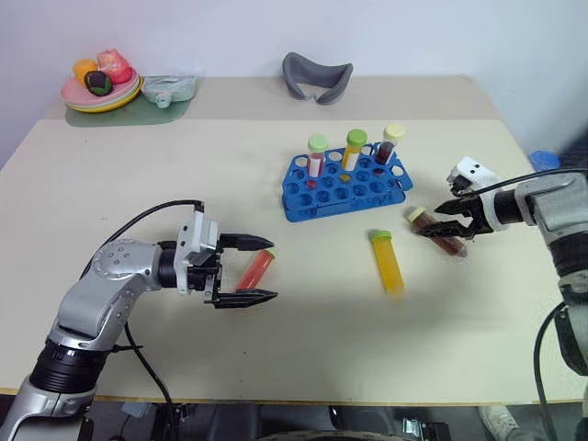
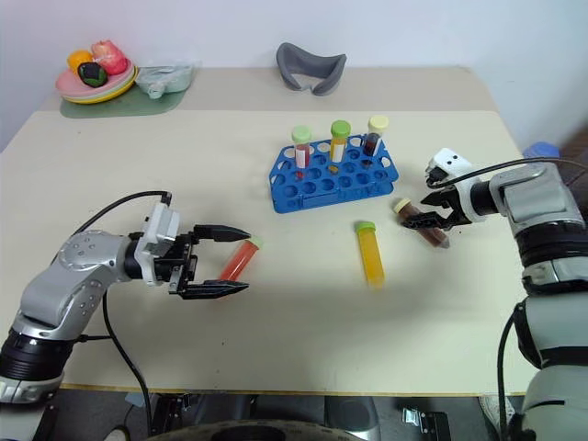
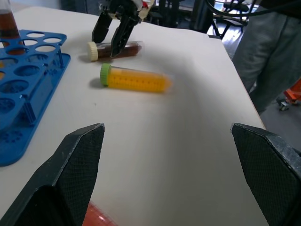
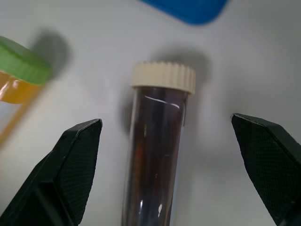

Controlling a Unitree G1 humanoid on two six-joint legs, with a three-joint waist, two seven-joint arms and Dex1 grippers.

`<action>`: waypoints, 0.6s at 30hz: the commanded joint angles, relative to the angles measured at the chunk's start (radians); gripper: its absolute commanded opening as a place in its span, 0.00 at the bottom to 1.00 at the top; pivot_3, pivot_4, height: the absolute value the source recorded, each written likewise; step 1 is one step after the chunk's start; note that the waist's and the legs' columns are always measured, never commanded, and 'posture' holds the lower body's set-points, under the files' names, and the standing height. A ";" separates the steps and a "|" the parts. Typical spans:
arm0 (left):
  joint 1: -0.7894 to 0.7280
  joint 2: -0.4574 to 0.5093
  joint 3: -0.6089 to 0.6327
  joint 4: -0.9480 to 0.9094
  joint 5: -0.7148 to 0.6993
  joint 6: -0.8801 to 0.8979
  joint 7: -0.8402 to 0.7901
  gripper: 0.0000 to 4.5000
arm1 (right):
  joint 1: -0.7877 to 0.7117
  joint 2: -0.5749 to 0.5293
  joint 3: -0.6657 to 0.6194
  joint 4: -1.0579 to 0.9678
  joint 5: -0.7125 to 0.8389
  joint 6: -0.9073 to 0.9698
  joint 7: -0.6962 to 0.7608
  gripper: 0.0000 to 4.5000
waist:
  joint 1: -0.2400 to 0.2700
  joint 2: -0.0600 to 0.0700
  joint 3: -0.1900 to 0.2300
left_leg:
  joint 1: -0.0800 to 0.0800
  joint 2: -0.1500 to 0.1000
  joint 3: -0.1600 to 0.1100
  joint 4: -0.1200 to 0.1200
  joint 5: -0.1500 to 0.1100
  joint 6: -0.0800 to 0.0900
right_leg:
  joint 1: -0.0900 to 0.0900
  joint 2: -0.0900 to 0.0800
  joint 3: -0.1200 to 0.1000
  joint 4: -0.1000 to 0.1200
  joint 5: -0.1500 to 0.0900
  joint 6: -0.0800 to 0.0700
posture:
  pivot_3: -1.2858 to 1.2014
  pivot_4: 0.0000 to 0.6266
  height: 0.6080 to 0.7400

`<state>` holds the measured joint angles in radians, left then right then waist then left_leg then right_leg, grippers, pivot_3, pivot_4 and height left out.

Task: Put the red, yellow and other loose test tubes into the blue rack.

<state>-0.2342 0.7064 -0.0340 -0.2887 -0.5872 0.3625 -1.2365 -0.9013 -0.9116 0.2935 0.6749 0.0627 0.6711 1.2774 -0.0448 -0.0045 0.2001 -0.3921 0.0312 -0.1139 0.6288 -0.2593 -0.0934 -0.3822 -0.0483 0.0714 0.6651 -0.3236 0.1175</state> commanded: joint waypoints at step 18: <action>0.025 -0.004 0.000 -0.030 0.000 -0.008 0.006 0.98 | -0.029 0.012 0.060 -0.008 -0.153 0.152 -0.011 1.00 | 0.000 0.000 0.000 | 0.000 0.000 0.000 0.000 0.000 0.000 | 0.000 0.000 0.000 0.000 0.000 0.000 | 0.52 0.24 1.00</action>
<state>-0.2092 0.7038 -0.0354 -0.2959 -0.5873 0.3644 -1.2318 -0.9353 -0.9031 0.3328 0.6398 -0.0525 0.8007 1.2979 -0.0444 -0.0049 0.1998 -0.3919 0.0312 -0.1140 0.6293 -0.2593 -0.0934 -0.3816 -0.0483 0.0713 0.6653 -0.3235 0.1175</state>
